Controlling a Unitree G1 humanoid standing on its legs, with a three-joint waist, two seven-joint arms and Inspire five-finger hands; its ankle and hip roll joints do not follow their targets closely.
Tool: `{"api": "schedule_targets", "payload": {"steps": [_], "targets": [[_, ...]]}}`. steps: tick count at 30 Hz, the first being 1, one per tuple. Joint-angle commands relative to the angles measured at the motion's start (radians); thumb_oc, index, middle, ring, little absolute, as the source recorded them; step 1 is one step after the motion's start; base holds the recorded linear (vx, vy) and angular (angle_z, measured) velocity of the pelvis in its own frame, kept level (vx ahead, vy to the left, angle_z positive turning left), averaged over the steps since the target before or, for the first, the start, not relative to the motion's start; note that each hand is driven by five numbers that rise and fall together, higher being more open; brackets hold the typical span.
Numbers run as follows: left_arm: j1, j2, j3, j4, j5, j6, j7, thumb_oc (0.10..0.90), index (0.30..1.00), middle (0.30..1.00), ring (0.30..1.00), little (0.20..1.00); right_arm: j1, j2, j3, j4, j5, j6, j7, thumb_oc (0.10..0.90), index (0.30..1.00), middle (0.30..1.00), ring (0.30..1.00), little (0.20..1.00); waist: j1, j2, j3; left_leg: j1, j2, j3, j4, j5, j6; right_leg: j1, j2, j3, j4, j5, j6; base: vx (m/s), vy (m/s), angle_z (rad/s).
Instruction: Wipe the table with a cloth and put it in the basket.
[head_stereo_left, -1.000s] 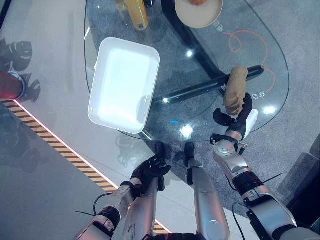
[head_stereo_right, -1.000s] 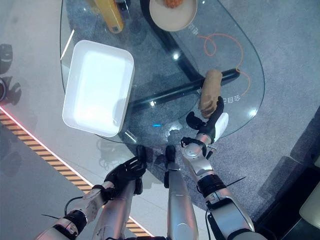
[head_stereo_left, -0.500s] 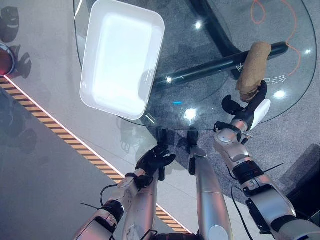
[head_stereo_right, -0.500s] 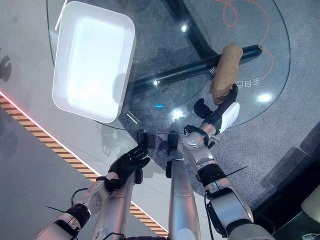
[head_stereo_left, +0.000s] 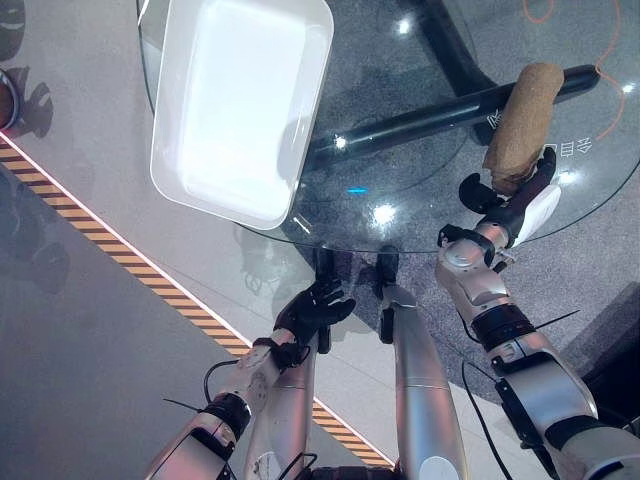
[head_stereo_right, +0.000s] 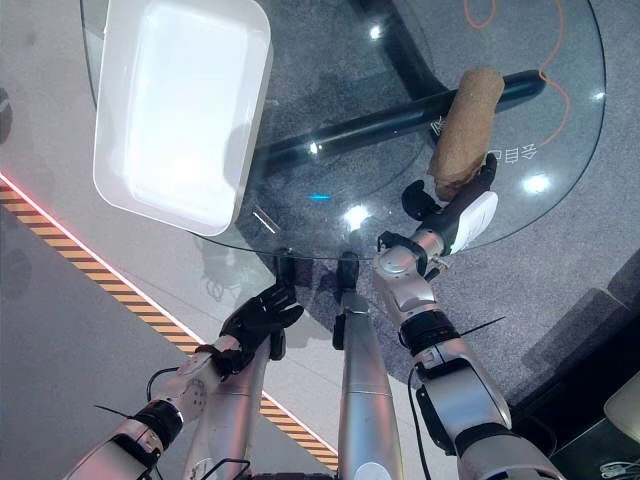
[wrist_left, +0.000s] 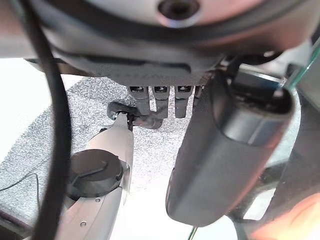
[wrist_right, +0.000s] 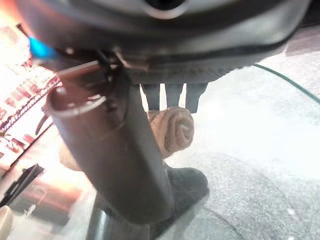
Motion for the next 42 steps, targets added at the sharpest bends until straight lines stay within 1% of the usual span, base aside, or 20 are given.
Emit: {"api": "schedule_targets", "payload": {"steps": [1,5,11,13,14,15,17,18,19,20,21,28,37,41,42], "targets": [[0.083,-0.026,-0.076,-0.033,-0.029,0.02,-0.028,0.8,0.9,0.9,0.9,0.9,-0.025,-0.095,-0.034,-0.045,-0.01,-0.046,-0.133,0.8,0.9,0.9,0.9,0.9,-0.003,0.028,-0.019,-0.066,-0.036,-0.045,0.214,-0.127,0.041,0.008,0.0,0.009,-0.163,0.154,0.053,0.0,0.0,0.0],[0.079,-0.023,-0.075,-0.032,-0.032,0.025,-0.035,0.8,0.9,0.9,0.9,0.9,-0.047,-0.097,-0.041,-0.013,0.02,-0.053,-0.138,0.8,0.9,0.9,0.9,0.9,0.003,0.029,-0.019,-0.076,-0.038,-0.049,0.217,-0.127,0.042,-0.001,0.0,0.009,-0.161,0.156,0.054,0.0,0.001,0.02],[0.075,-0.024,-0.078,-0.029,-0.035,0.025,-0.043,0.8,0.9,0.9,0.9,0.9,-0.072,-0.095,-0.035,0.032,0.06,-0.043,-0.094,0.8,0.9,0.9,0.9,0.9,0.01,0.03,-0.019,-0.084,-0.042,-0.056,0.218,-0.127,0.044,-0.009,-0.001,0.008,-0.162,0.16,0.053,0.0,0.0,0.01],[0.074,-0.023,-0.082,-0.03,-0.045,0.025,-0.045,0.8,0.9,0.9,0.9,0.9,-0.082,-0.102,-0.022,0.05,0.083,-0.03,-0.067,0.8,0.9,0.9,0.9,0.9,0.013,0.03,-0.019,-0.089,-0.045,-0.06,0.22,-0.126,0.044,-0.013,-0.001,0.006,-0.161,0.162,0.054,0.0,0.0,0.02],[0.073,-0.024,-0.082,-0.029,-0.047,0.026,-0.046,0.8,0.9,0.9,0.9,0.9,-0.085,-0.103,-0.019,0.059,0.088,-0.031,-0.06,0.731,0.841,0.841,0.841,0.831,0.014,0.031,-0.019,-0.091,-0.045,-0.062,0.221,-0.126,0.044,-0.014,-0.002,0.005,-0.16,0.162,0.054,0.0,0.0,0.0],[0.073,-0.024,-0.082,-0.029,-0.047,0.027,-0.045,0.8,0.9,0.9,0.9,0.9,-0.087,-0.103,-0.018,0.061,0.088,-0.03,-0.056,0.712,0.825,0.825,0.825,0.812,0.015,0.031,-0.019,-0.091,-0.045,-0.063,0.221,-0.126,0.044,-0.015,-0.003,0.004,-0.16,0.162,0.054,0.0,0.0,0.0],[0.072,-0.023,-0.081,-0.031,-0.046,0.03,-0.046,0.8,0.9,0.9,0.9,0.9,-0.092,-0.107,-0.011,0.065,0.089,-0.028,-0.048,0.646,0.768,0.768,0.768,0.746,0.016,0.031,-0.019,-0.093,-0.046,-0.064,0.222,-0.126,0.043,-0.016,-0.003,0.003,-0.16,0.163,0.054,0.0,0.0,0.0],[0.07,-0.022,-0.083,-0.033,-0.046,0.031,-0.047,0.8,0.9,0.9,0.9,0.9,-0.102,-0.112,-0.004,0.073,0.092,-0.027,-0.037,0.377,0.538,0.538,0.538,0.477,0.018,0.032,-0.019,-0.098,-0.047,-0.067,0.224,-0.126,0.043,-0.02,-0.004,0.003,-0.159,0.163,0.055,0.0,0.0,0.0],[0.07,-0.021,-0.083,-0.033,-0.046,0.03,-0.048,0.8,0.9,0.9,0.9,0.9,-0.103,-0.113,-0.003,0.073,0.093,-0.027,-0.036,0.311,0.481,0.481,0.481,0.411,0.018,0.032,-0.019,-0.098,-0.047,-0.067,0.224,-0.126,0.043,-0.021,-0.004,0.003,-0.159,0.163,0.055,0.0,0.0,0.0],[0.071,-0.02,-0.083,-0.033,-0.047,0.032,-0.05,0.8,0.9,0.9,0.9,0.9,-0.11,-0.116,-0.001,0.078,0.094,-0.025,-0.029,0.191,0.378,0.378,0.378,0.291,0.02,0.031,-0.019,-0.099,-0.048,-0.069,0.225,-0.127,0.043,-0.021,-0.003,0.002,-0.158,0.163,0.056,0.0,0.0,0.0],[0.073,-0.016,-0.084,-0.03,-0.051,0.032,-0.056,0.8,0.9,0.9,0.9,0.9,-0.116,-0.12,0.004,0.08,0.093,-0.02,-0.014,0.1,0.3,0.3,0.3,0.2,0.021,0.03,-0.019,-0.101,-0.048,-0.071,0.228,-0.128,0.042,-0.023,-0.002,0.002,-0.154,0.161,0.056,0.0,0.0,0.0],[0.064,-0.024,-0.08,-0.015,-0.05,0.029,-0.06,0.8,0.9,0.9,0.9,0.9,-0.129,-0.116,0.02,0.074,0.096,-0.006,0.012,0.1,0.3,0.3,0.3,0.2,0.024,0.027,-0.019,-0.106,-0.051,-0.074,0.228,-0.126,0.043,-0.027,-0.001,0.0,-0.15,0.159,0.055,0.0,0.0,0.0],[0.069,-0.028,-0.074,-0.019,-0.06,0.032,-0.065,0.8,0.9,0.9,0.9,0.9,-0.125,-0.11,0.019,0.065,0.087,0.005,0.012,0.1,0.3,0.3,0.3,0.2,0.027,0.028,-0.019,-0.112,-0.055,-0.077,0.234,-0.131,0.045,-0.033,-0.001,0.0,-0.144,0.158,0.059,0.0,0.004,0.0],[0.069,-0.028,-0.073,-0.02,-0.063,0.033,-0.068,0.8,0.9,0.9,0.9,0.9,-0.129,-0.11,0.018,0.069,0.087,0.0,0.02,0.1,0.3,0.3,0.3,0.2,0.03,0.027,-0.019,-0.113,-0.056,-0.08,0.234,-0.133,0.047,-0.033,-0.001,-0.003,-0.145,0.159,0.061,0.0,0.0,0.0],[0.072,-0.026,-0.075,-0.026,-0.066,0.034,-0.063,0.8,0.9,0.9,0.9,0.9,-0.13,-0.114,0.02,0.066,0.087,-0.01,0.038,0.1,0.3,0.3,0.3,0.2,0.031,0.026,-0.019,-0.113,-0.056,-0.081,0.234,-0.133,0.047,-0.032,-0.002,-0.003,-0.145,0.158,0.062,0.0,0.0,0.0]]}}
